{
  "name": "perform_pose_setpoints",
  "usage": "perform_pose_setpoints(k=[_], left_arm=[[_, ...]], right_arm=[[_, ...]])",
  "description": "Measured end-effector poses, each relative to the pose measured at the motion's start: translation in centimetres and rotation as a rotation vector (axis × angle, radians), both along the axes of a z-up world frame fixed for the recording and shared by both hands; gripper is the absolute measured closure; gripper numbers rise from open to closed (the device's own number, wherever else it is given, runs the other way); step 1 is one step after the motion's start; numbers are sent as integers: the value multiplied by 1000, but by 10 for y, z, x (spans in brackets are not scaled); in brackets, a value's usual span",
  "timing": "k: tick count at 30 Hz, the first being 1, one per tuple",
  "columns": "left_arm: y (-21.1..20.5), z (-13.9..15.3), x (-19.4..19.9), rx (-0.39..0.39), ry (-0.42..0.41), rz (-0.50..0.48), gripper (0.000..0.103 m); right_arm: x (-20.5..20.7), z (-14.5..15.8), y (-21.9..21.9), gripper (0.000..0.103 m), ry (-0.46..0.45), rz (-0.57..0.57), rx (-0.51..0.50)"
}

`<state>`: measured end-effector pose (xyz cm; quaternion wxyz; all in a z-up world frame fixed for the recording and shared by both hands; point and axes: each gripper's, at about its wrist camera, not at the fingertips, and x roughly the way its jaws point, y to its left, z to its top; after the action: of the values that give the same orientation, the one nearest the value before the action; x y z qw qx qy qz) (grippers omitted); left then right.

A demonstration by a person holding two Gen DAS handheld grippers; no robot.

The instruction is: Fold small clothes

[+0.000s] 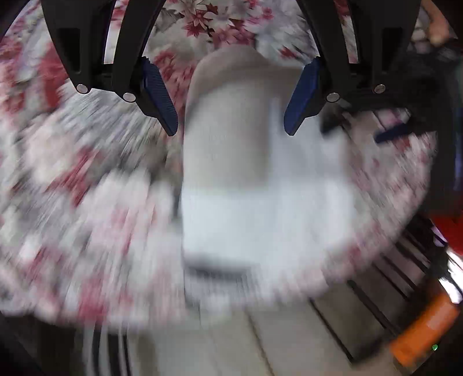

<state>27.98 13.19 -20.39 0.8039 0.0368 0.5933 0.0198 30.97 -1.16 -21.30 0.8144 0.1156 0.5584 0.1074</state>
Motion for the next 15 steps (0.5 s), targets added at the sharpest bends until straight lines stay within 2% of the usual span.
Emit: perform_pose_setpoints(k=[1, 3, 6, 8, 12, 13, 14, 15], left_arm=[[4, -2, 2, -24, 18, 14, 4], [10, -2, 6, -75, 42, 27, 4], [21, 0, 8, -136, 62, 72, 4], [26, 8, 8, -152, 61, 91, 4], [27, 44, 5, -47, -71, 92, 4], [26, 50, 5, -37, -93, 90, 4], [24, 52, 5, -35, -102, 85, 4], [21, 49, 7, -20, -93, 72, 4]], right_arm=[[3, -20, -8, 10, 58, -30, 76], [4, -24, -13, 7, 50, -52, 123], [5, -16, -1, 4, 53, -13, 57], [0, -8, -2, 4, 37, -30, 34], [-15, 29, -26, 6, -49, -97, 78], [-20, 36, -31, 8, -71, -107, 60], [-27, 42, -36, 21, -91, -118, 30], [-31, 43, -38, 40, -95, -119, 13]])
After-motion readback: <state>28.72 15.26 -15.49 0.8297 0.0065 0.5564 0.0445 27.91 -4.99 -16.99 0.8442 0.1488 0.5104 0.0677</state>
